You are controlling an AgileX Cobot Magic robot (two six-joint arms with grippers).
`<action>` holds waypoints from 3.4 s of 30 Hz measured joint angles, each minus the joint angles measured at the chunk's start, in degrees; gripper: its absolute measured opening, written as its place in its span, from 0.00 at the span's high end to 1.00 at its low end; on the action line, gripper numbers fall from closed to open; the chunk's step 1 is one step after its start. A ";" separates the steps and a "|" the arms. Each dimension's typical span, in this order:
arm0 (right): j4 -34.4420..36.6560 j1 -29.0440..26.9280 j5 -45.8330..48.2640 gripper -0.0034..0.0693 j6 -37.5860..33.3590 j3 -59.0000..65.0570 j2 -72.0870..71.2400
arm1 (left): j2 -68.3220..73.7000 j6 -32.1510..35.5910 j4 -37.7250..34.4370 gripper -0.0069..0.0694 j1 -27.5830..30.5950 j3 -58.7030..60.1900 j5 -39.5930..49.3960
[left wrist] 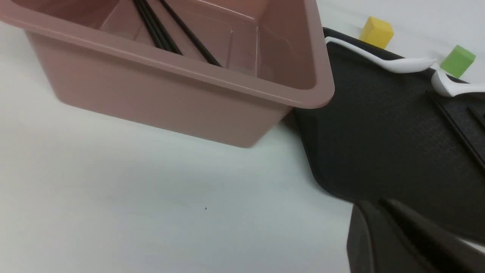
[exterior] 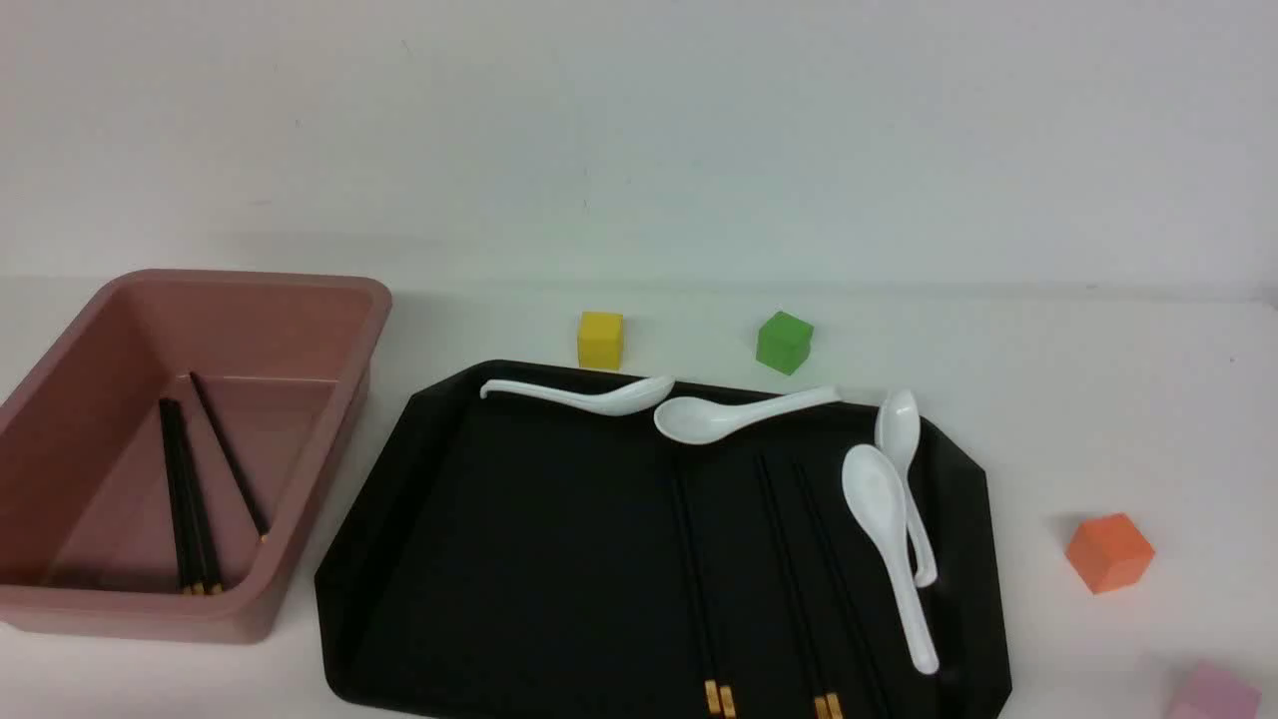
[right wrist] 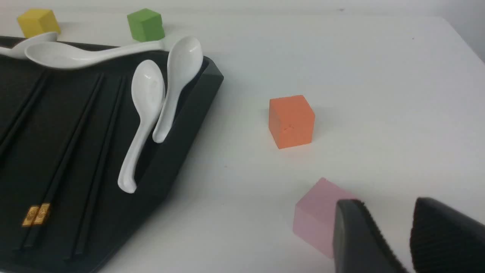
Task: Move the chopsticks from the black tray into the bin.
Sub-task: Use the left arm to grab a pair of chopsticks
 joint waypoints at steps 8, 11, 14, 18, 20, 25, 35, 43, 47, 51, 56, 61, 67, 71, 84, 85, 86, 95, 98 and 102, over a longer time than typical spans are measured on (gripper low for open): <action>0.00 0.00 0.00 0.62 0.06 0.00 0.00 | 0.00 0.00 0.00 0.88 0.00 0.00 0.00; 0.00 0.00 0.00 0.62 0.11 0.00 0.00 | 0.00 0.00 0.00 0.88 0.00 0.00 0.00; 0.00 0.00 0.00 0.62 0.11 0.00 0.00 | 0.00 0.00 0.00 0.88 0.00 0.00 0.00; 0.00 0.00 0.00 0.62 0.11 0.00 0.00 | 0.00 0.00 0.00 0.88 0.00 0.00 0.00; 0.00 0.00 0.00 0.62 0.11 0.00 0.00 | 0.00 0.00 0.00 0.88 0.00 0.00 0.00; 0.00 0.00 0.00 0.62 0.11 0.00 0.00 | 0.00 0.00 0.00 0.88 0.00 0.00 0.00; 0.00 0.00 0.00 0.62 0.11 0.00 0.00 | 0.00 -8.72 -12.67 0.88 0.00 0.00 -0.76; -0.07 0.00 0.00 0.62 0.06 0.00 0.00 | 0.00 -32.99 -50.50 0.87 0.00 0.00 -3.22; -0.07 0.00 0.00 0.62 0.01 0.00 0.00 | 0.00 -33.88 -55.92 0.86 0.00 0.00 -4.90; -0.07 0.00 0.00 0.62 0.01 0.00 0.00 | 0.00 -32.47 -57.71 0.86 0.00 0.00 -7.72; -0.07 0.00 0.00 0.62 0.01 0.00 0.00 | 0.14 -18.49 -57.20 0.86 0.00 -7.10 -12.70; -0.07 0.00 0.00 0.62 0.01 0.00 0.00 | 10.72 -1.42 -53.91 0.86 0.00 -19.97 -10.27; -0.02 0.00 0.00 0.62 0.01 0.00 0.00 | 37.69 5.86 -39.02 0.86 0.00 -34.92 19.91; -0.02 0.00 0.00 0.62 0.01 0.00 0.00 | 57.84 3.82 -28.31 0.86 0.00 -43.30 36.38; -0.02 0.00 0.00 0.62 0.01 0.00 0.00 | 99.14 0.99 -21.98 0.86 -17.99 -72.58 44.20; -0.02 0.00 0.00 0.62 0.01 0.00 0.00 | 100.71 0.14 -21.71 0.86 -19.41 -74.17 43.85; -0.02 0.00 0.00 0.62 0.01 0.00 0.00 | 102.10 -0.92 -21.07 0.86 -20.75 -75.65 43.37; 0.05 0.00 0.00 0.62 0.01 0.00 0.00 | 110.51 -19.79 -7.67 0.78 -31.43 -86.27 36.17; 0.00 0.00 0.00 0.62 0.01 0.00 0.00 | 112.66 -24.80 -2.23 0.71 -34.17 -88.96 34.77; 0.00 0.00 0.00 0.62 0.11 0.00 0.00 | 115.69 -31.57 2.62 0.58 -36.70 -91.89 33.30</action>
